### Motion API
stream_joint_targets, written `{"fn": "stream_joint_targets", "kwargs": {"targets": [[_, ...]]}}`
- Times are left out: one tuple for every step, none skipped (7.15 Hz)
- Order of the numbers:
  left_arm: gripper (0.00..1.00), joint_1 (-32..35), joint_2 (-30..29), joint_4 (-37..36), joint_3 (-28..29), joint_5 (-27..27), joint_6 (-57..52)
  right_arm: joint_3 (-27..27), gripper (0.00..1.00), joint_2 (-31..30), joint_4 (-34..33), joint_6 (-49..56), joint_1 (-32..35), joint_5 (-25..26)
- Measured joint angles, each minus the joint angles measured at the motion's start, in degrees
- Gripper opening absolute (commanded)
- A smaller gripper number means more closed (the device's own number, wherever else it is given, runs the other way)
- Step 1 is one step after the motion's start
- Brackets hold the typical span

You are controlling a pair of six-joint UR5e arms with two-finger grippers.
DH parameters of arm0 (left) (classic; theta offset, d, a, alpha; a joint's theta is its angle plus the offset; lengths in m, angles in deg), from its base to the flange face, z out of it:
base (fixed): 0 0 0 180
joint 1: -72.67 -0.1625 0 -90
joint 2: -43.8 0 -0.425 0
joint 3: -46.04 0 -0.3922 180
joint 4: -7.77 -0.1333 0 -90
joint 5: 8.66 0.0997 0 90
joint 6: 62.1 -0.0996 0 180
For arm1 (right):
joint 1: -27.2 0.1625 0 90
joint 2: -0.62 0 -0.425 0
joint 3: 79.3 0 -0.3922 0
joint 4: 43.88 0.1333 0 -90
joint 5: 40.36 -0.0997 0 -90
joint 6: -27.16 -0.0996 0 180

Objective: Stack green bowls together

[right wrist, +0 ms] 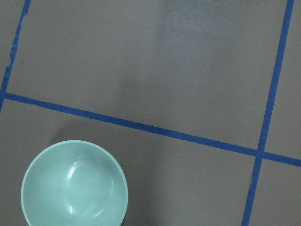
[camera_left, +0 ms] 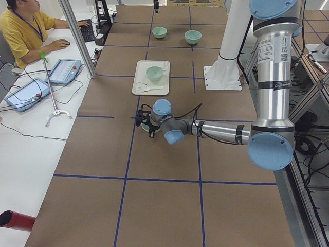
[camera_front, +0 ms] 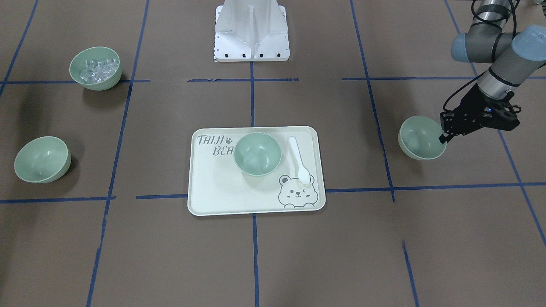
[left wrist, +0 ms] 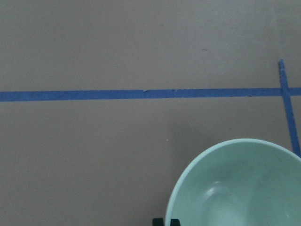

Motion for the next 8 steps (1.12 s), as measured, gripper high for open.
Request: {"fn": "stream_joint_targets", "kwargs": {"targets": [[0.0, 0.1, -2.8, -1.9, -2.3, 0.5, 2.6, 0.0, 1.0, 0.0, 0.0, 0.0, 0.0, 0.0], [0.0, 0.1, -7.4, -5.0, -3.6, 2.2, 6.5, 0.1, 1.0, 0.1, 0.1, -0.1, 0.0, 0.0], [0.0, -0.4, -14.3, -12.2, -4.2, 5.2, 9.8, 0.1, 1.0, 0.1, 0.1, -0.1, 0.0, 0.0], [0.0, -2.5, -21.6, -21.2, -4.5, 8.3, 13.2, 0.2, 1.0, 0.2, 0.1, -0.1, 0.0, 0.0], [0.0, -6.9, -27.3, -26.7, -4.1, 12.2, 18.1, 0.3, 1.0, 0.2, 0.1, -0.1, 0.0, 0.0], [0.0, -12.4, -32.0, -29.1, -2.6, 16.5, 23.3, 0.3, 1.0, 0.2, 0.1, -0.2, 0.0, 0.0], [0.0, -16.4, -36.2, -29.9, 0.2, 19.1, 26.7, 0.3, 1.0, 0.2, 0.1, -0.1, 0.0, 0.0], [0.0, -19.2, -39.3, -30.2, 3.4, 20.1, 28.7, 0.2, 1.0, 0.2, 0.1, -0.1, 0.0, 0.0]]}}
